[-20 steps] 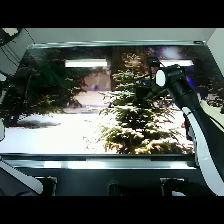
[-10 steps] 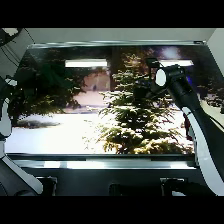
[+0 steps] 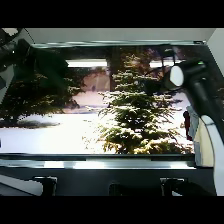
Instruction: Fold the shirts.
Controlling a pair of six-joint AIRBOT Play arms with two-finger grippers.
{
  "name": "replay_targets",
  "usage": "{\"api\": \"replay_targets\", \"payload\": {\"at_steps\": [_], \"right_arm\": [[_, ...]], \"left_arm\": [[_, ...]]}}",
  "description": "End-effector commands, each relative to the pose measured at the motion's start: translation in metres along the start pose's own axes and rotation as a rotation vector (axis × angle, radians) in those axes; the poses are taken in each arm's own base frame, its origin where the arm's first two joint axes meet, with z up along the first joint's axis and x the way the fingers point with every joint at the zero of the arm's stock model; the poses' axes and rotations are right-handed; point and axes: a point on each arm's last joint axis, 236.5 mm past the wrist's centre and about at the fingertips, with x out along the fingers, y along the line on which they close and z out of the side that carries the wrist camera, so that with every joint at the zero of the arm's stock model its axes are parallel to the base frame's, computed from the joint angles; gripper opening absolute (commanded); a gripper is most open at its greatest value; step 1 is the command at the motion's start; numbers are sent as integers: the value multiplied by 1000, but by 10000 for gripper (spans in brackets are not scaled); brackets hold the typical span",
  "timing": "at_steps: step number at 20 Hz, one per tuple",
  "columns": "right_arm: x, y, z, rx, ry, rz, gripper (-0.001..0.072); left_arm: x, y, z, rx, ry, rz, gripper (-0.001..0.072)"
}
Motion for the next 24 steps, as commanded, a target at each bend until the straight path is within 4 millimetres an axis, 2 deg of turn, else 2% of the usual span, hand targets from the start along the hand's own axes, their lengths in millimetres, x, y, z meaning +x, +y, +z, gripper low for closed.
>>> {"api": "replay_targets", "payload": {"at_steps": [1, 4, 5, 6, 7, 9, 10, 12, 13, 14, 16, 18, 20, 21, 22, 23, 24], "right_arm": [[-80, -45, 15, -2, -182, -118, 688], [-151, -65, 13, 55, -337, -125, 688], [-170, -72, 11, 81, -381, -130, 688], [-189, -79, 7, 104, -423, -137, 688], [-204, -85, 2, 124, -451, -144, 688], [-226, -98, -12, 163, -477, -165, 689], [-232, -104, -20, 173, -470, -179, 689], [-230, -109, -38, 191, -410, -196, 688], [-225, -108, -45, 216, -370, -194, 688], [-217, -104, -51, 234, -326, -182, 685], [-190, -79, -54, 217, -223, -111, 669], [-148, -40, -50, 175, -114, -3, 670], [-90, 6, -44, 116, 1, 121, 670], [-58, 26, -43, 81, 48, 172, 670], [-23, 39, -40, 58, 85, 190, 671], [7, 40, -39, 35, 119, 175, 671], [29, 33, -40, 40, 154, 160, 672]], "left_arm": [[-86, -145, -13, 324, 13, -200, 28], [-143, -246, -46, 417, 7, -383, 28], [-155, -270, -63, 439, 32, -436, 28], [-164, -290, -89, 465, 90, -487, 28], [-168, -301, -116, 488, 166, -519, 28], [-167, -303, -176, 515, 343, -525, 28], [-164, -299, -204, 534, 423, -520, 28], [-156, -281, -248, 536, 553, -498, 28], [-150, -266, -266, 526, 612, -472, 28], [-140, -241, -283, 518, 671, -417, 28], [-117, -179, -316, 502, 773, -279, 28], [-94, -120, -344, 427, 868, -164, 28], [-74, -75, -366, 311, 956, -61, 34], [-68, -64, -373, 252, 992, -37, 189], [-68, -56, -375, 210, 1042, -33, 567], [-74, -50, -369, 198, 1084, -25, 694], [-82, -40, -354, 225, 1110, -12, 688]]}}
